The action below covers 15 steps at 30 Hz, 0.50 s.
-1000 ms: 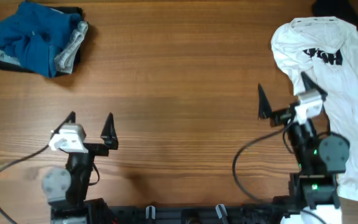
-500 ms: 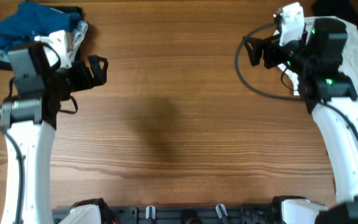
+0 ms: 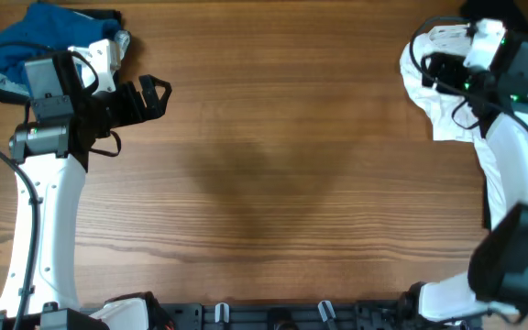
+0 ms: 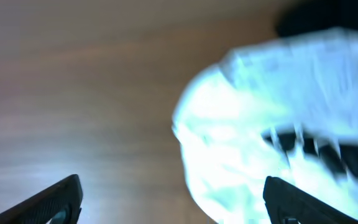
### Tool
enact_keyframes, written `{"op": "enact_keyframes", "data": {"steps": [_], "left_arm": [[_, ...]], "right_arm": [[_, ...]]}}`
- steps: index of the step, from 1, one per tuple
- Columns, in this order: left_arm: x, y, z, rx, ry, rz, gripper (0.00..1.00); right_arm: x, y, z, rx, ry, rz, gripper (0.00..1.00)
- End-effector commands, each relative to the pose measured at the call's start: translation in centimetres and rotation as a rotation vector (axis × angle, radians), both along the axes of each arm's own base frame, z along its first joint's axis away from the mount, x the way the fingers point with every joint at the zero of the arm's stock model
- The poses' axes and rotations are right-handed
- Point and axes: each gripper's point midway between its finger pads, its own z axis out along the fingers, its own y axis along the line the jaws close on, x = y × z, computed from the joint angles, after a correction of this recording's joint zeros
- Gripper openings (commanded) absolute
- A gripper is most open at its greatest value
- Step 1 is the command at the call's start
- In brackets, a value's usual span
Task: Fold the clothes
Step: 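Grasp the white PUMA T-shirt with the right gripper and drag it left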
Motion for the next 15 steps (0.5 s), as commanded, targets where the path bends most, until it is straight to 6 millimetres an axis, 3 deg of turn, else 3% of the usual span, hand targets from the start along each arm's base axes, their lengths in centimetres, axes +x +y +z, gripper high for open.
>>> {"op": "enact_keyframes", "data": {"steps": [1,5,8,12,15], "left_arm": [[0.3,-0.3,0.9,-0.015,-0.020,-0.011,0.99],[0.3,-0.3,0.9,-0.015,-0.020,-0.011,0.98],[0.2,-0.3,0.7,-0.016,-0.010,-0.011,0.94],[0.3,-0.3,-0.1,-0.020,0.017,-0.010,0.92],[0.4,-0.3,-1.3,-0.026,0.055,-0.010,0.90]], "right_arm": [[-0.3,-1.8,-5.2,-0.036,0.140,-0.078,0.88],[-0.2,-2.0,-10.6,-0.019,0.235,-0.078,0.87],[-0.3,-1.9,-12.7,-0.010,0.269,-0.077,0.80],[-0.6,-1.8,-14.5,0.010,0.304,-0.093,0.61],[-0.2,-1.8,-15.8,0.006,0.303,-0.092,0.38]]}}
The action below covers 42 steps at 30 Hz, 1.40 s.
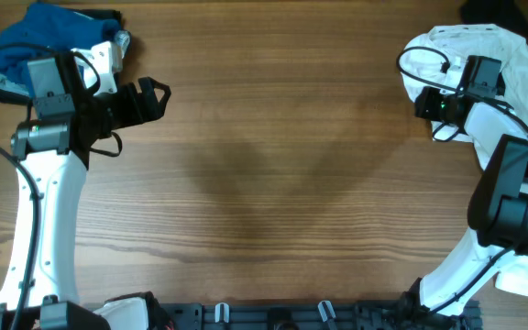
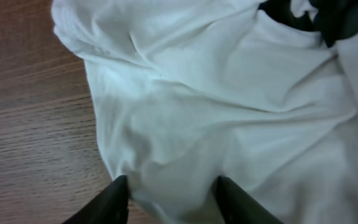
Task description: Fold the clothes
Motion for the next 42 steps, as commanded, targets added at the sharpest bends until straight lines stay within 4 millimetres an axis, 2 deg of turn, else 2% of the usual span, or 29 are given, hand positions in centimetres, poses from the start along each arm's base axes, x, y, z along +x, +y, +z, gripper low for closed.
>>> {"op": "enact_keyframes", "data": {"steps": [1,2,3,5,7,8,10,11,12,13,14,15,17,18,21,22,25,26,28,29,30,31,33,34,36,37,39,40,42], "left_arm": [[0.5,-0.3,-0.9,-0.023,0.038,-0.009,0.90],[0.4,-0.3,-1.1,-0.024,0.049,-0.010,0.90],[0.4,-0.3,-1.3,-0.025,0.055,-0.009,0.88],[0.5,-0.1,-1.6,-0.019,0.059,-0.004,0.86],[0.8,0.4,-1.6,0.005,0.053,0.014,0.82],[0.9,0.6,-1.6,0.016,0.048,0.022,0.78],[1.2,0.7,-1.4,0.022,0.032,0.026,0.77],[1.3,0.7,-1.3,0.023,0.027,0.026,0.77],[1.4,0.9,-1.3,0.029,0.024,0.031,0.77],[1.5,1.1,-1.3,0.038,0.022,0.038,0.77],[1.5,1.2,-1.4,0.046,0.023,0.045,0.77],[1.5,1.4,-1.5,0.055,0.025,0.053,0.77],[1.5,1.5,-1.5,0.061,0.024,0.053,0.77],[1.5,1.6,-1.5,0.063,0.025,0.056,0.77],[1.6,2.1,-1.7,0.087,0.030,0.076,0.77],[1.6,2.2,-1.7,0.093,0.031,0.081,0.77],[1.6,2.3,-1.7,0.099,0.031,0.086,0.78],[1.6,2.3,-1.7,0.098,0.031,0.085,0.79],[1.4,2.3,-1.8,0.096,0.040,0.084,0.82],[1.2,2.2,-2.0,0.094,0.050,0.081,0.82],[1.0,1.8,-2.2,0.088,0.062,0.070,0.83],[0.5,1.1,-2.4,0.088,0.079,0.042,0.84],[-0.2,-0.8,-3.2,0.118,0.105,-0.046,0.84],[-0.6,-1.8,-3.7,0.128,0.118,-0.086,0.85],[-1.0,-3.6,-4.8,0.130,0.156,-0.141,0.85],[-1.5,-5.2,-6.0,0.143,0.188,-0.202,0.85],[-2.1,-6.9,-8.1,0.161,0.253,-0.259,0.85],[-2.3,-7.2,-9.6,0.188,0.297,-0.268,0.84],[-2.0,-6.9,-12.5,0.241,0.364,-0.262,0.84]], "right_arm": [[0.3,0.2,-2.2,-0.010,0.030,-0.005,0.27],[0.3,0.4,-2.5,-0.012,0.032,-0.001,0.19],[0.4,0.7,-2.7,-0.014,0.034,0.006,0.05],[0.8,2.2,-2.4,-0.013,0.029,0.036,0.04],[1.4,5.5,-1.4,0.007,0.041,0.111,0.04],[1.7,8.3,-0.5,0.022,0.065,0.174,0.04],[2.1,15.4,2.0,0.060,0.092,0.327,0.04],[2.1,17.9,3.0,0.078,0.092,0.380,0.04],[2.1,22.0,4.6,0.095,0.081,0.466,0.04],[1.7,25.9,6.3,0.096,0.069,0.544,0.04],[1.4,28.1,7.2,0.098,0.059,0.584,0.04],[0.7,31.7,8.7,0.101,0.037,0.659,0.04],[-0.9,37.4,11.0,0.112,-0.002,0.771,0.04],[-1.5,39.0,11.7,0.118,-0.014,0.804,0.04],[-5.2,45.9,14.6,0.194,-0.055,0.953,0.04],[-6.3,47.4,14.7,0.197,-0.060,0.988,0.04],[-8.8,49.9,14.8,0.207,-0.055,1.055,0.04],[-9.5,50.6,14.9,0.224,-0.051,1.078,0.07],[-10.0,50.8,15.3,0.245,-0.038,1.091,0.61],[-9.8,50.3,15.6,0.242,-0.028,1.081,0.82],[-9.1,49.1,16.3,0.238,-0.012,1.052,0.98],[-8.2,47.7,17.3,0.236,-0.001,1.020,1.00],[-5.6,42.7,19.2,0.252,0.042,0.869,1.00],[-4.6,39.9,19.4,0.253,0.071,0.804,1.00],[-3.7,34.5,18.8,0.259,0.154,0.665,1.00],[-3.5,31.8,18.3,0.260,0.199,0.603,1.00],[-3.2,27.6,17.7,0.255,0.252,0.509,1.00],[-2.9,25.4,17.5,0.242,0.266,0.456,1.00],[-2.2,22.6,17.3,0.231,0.269,0.392,1.00]]}}
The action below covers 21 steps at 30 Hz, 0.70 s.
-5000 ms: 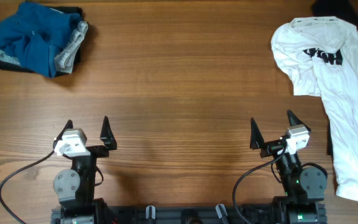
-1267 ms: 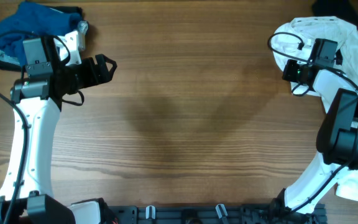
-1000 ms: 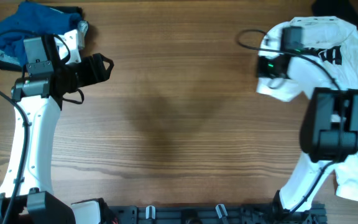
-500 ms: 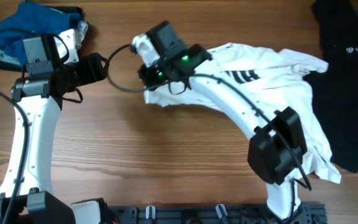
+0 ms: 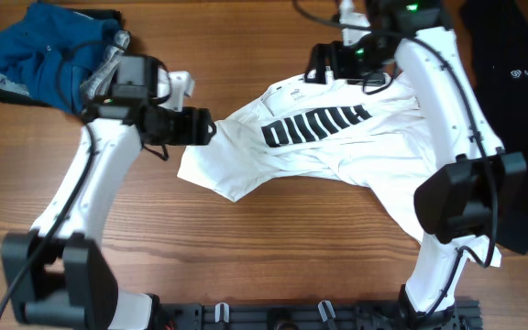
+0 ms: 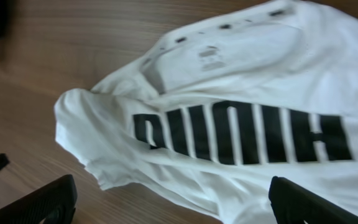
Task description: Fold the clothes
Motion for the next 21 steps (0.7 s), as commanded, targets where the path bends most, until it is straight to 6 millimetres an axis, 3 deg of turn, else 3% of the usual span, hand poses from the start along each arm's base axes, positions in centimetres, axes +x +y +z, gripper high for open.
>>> {"op": "enact_keyframes", "data": {"steps": [1,3,6,11,12,14,21], "left_arm": [[1.4,0.5,-4.8,0.101,0.062,-0.019,0.85],[3.8,0.3,-7.6,0.112,0.024,-0.035,0.88],[5.5,-0.4,-9.7,0.100,-0.017,-0.087,0.86],[6.1,-1.8,-10.5,0.080,-0.066,-0.196,0.70],[6.1,-1.8,-10.5,0.081,-0.069,-0.200,0.53],[6.2,-1.8,-10.5,0.080,-0.072,-0.199,0.04],[6.4,-1.5,-9.3,0.076,-0.084,-0.161,0.04]], "right_arm": [[1.1,-3.5,0.7,-0.026,-0.020,-0.090,1.00],[1.8,-4.8,0.8,-0.026,-0.036,-0.121,1.00],[2.3,-5.1,0.9,-0.023,-0.056,-0.128,1.00],[2.9,-5.0,0.9,-0.019,-0.079,-0.129,1.00],[3.1,-5.0,1.0,-0.018,-0.085,-0.130,1.00],[3.1,-5.0,1.0,-0.018,-0.088,-0.130,1.00],[3.2,-5.0,1.0,-0.018,-0.090,-0.129,1.00]]}}
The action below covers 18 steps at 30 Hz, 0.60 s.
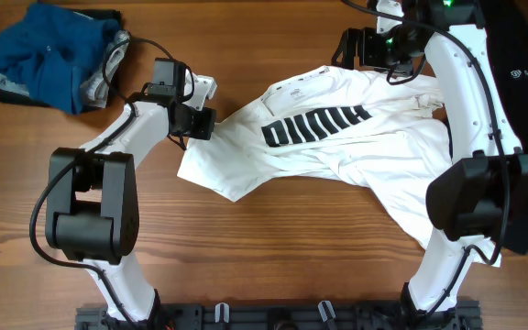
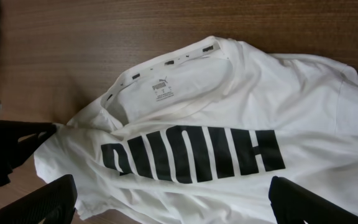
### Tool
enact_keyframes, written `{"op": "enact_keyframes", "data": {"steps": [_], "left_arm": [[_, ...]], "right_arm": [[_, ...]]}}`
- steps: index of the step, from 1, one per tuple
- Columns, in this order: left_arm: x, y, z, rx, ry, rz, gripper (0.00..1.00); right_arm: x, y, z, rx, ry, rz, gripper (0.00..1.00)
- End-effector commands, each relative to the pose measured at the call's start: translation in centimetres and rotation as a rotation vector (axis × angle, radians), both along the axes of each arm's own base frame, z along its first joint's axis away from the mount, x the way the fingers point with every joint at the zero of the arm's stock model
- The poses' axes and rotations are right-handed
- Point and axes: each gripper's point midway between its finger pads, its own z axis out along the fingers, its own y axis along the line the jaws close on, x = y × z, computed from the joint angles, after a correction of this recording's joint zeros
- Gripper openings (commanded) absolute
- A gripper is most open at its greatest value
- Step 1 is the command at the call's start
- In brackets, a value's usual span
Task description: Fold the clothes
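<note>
A white T-shirt point(image 1: 337, 151) with black PUMA lettering point(image 2: 191, 152) lies face up across the middle and right of the table, collar toward the far edge. Its lower part toward the right is rumpled. My left gripper point(image 1: 200, 121) is at the shirt's left sleeve tip, which is drawn to a point between its fingers; it looks shut on the cloth. The right gripper point(image 1: 354, 48) hangs above the collar area, wide open point(image 2: 176, 208) and holding nothing.
A crumpled blue garment point(image 1: 49, 50) lies at the far left corner with a grey-and-white item point(image 1: 108, 60) beside it. A black garment point(image 1: 525, 82) lies along the right edge. Bare wooden table point(image 1: 273, 266) runs along the front.
The right gripper, still open, has shifted a little right and toward the far edge above the collar. The left arm has changed pose; its gripper stays at the sleeve tip. The shirt has hardly moved.
First the left gripper was near the blue clothes and the right one over a bunched white shirt at the far right. Then the right gripper was down on that shirt. Later the shirt lay spread mid-table, logo up, left gripper at its sleeve, as now.
</note>
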Motion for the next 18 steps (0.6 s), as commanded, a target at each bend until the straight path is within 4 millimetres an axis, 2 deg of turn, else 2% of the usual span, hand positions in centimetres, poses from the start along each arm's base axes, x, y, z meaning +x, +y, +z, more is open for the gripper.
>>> {"op": "enact_keyframes", "data": {"steps": [1,5,7,10,12,14,18], "left_arm": [[0.8,1.0,1.5,0.006,-0.008,0.096,0.04],[1.9,9.6,5.5,0.074,-0.016,0.393,0.04],[1.5,14.6,8.2,0.091,-0.042,0.510,0.04],[0.7,20.0,11.6,0.085,-0.110,0.635,0.04],[0.3,20.8,12.9,0.051,-0.135,0.654,0.04],[0.4,20.3,13.3,0.038,-0.144,0.638,0.04],[0.6,18.6,13.3,0.035,-0.141,0.599,0.04]], "right_arm": [[0.3,0.0,0.7,-0.004,-0.020,-0.011,1.00],[0.2,0.0,0.7,-0.004,-0.018,-0.011,1.00],[-0.1,0.0,0.5,-0.005,-0.003,-0.011,1.00],[-1.0,-0.2,0.2,-0.013,0.038,-0.010,1.00],[-1.8,-0.7,-0.3,-0.045,0.074,-0.019,1.00],[-2.3,-0.9,-1.6,-0.059,0.105,-0.019,1.00],[-3.8,-0.2,-6.1,-0.071,0.166,0.049,0.91]]}}
